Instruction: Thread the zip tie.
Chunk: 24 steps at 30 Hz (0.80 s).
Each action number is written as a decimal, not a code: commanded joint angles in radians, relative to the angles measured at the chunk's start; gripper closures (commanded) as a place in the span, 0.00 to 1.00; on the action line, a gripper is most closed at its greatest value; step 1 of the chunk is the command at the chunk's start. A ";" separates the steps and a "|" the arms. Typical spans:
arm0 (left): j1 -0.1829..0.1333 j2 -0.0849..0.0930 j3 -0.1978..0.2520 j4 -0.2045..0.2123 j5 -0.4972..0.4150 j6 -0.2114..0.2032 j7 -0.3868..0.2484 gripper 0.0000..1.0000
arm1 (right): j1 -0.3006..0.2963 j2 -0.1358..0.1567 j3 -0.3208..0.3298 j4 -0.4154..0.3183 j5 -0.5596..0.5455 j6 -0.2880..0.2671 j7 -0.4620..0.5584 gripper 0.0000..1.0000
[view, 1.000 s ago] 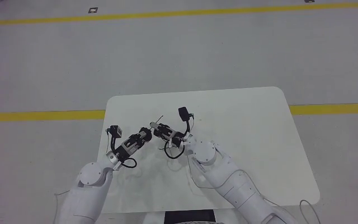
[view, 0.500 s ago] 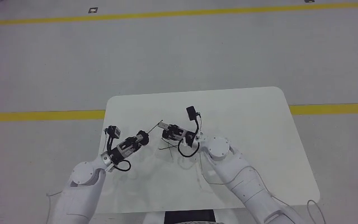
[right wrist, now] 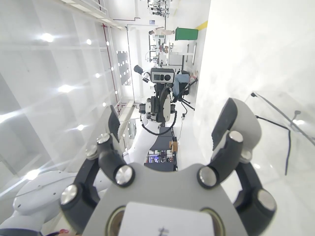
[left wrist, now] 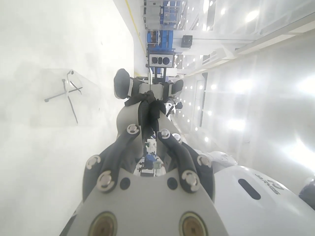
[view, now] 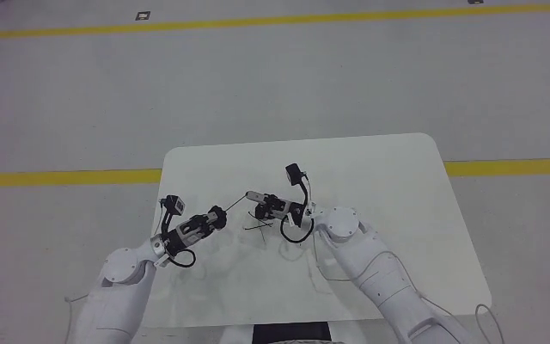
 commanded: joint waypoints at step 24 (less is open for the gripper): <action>-0.052 0.047 -0.014 0.148 -0.098 0.031 -0.360 1.00 | 0.123 -0.003 -0.023 0.306 0.396 -0.053 0.500 0.00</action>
